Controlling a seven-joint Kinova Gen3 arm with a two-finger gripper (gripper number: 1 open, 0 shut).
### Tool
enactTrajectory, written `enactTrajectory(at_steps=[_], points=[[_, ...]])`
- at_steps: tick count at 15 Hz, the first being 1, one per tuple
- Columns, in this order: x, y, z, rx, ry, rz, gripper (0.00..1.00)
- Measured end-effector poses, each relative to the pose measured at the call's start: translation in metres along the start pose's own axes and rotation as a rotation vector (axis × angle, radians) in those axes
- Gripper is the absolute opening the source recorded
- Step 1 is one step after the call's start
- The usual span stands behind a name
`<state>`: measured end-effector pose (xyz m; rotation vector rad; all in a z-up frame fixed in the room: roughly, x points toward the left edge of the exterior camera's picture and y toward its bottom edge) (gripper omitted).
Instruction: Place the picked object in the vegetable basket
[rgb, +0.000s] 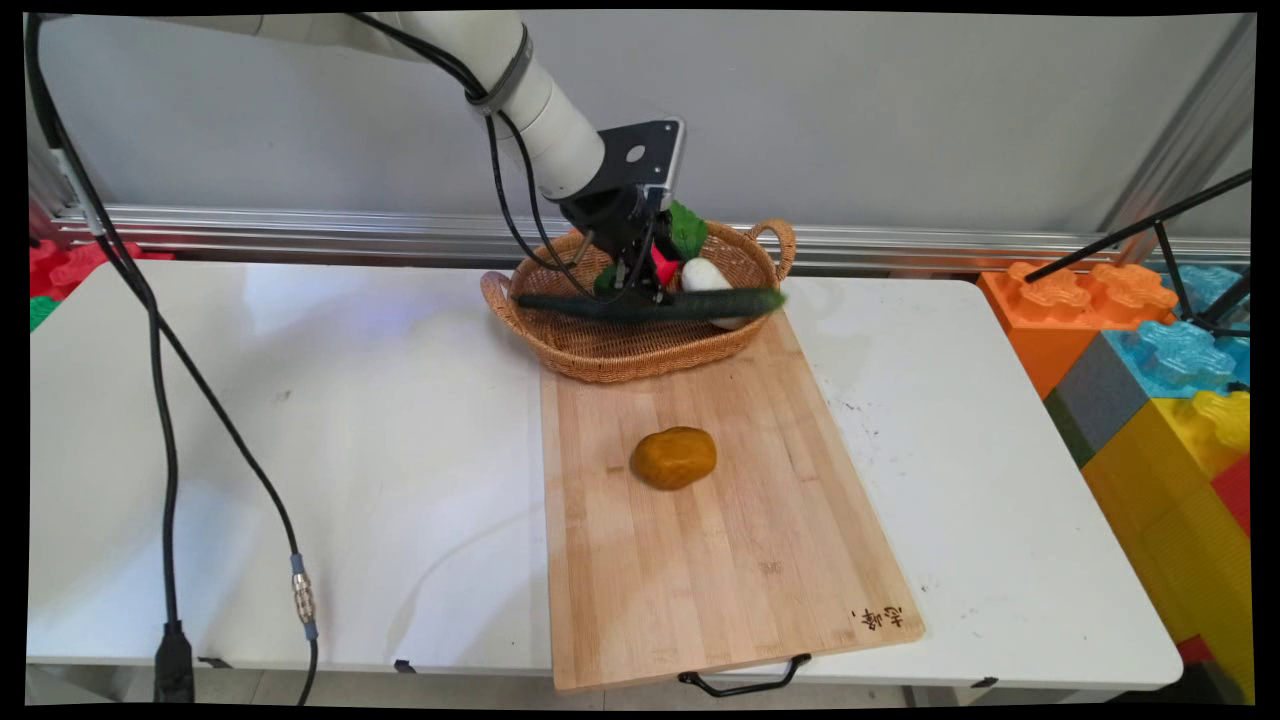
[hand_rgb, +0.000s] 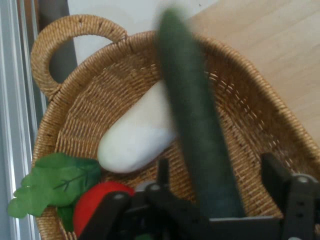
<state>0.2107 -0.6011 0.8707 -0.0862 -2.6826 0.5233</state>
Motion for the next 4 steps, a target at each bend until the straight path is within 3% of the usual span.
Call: enactTrajectory(at_steps=[4], points=[[-0.0040,0.0025,-0.0004,-0.006,-0.003,-0.026,1.00]])
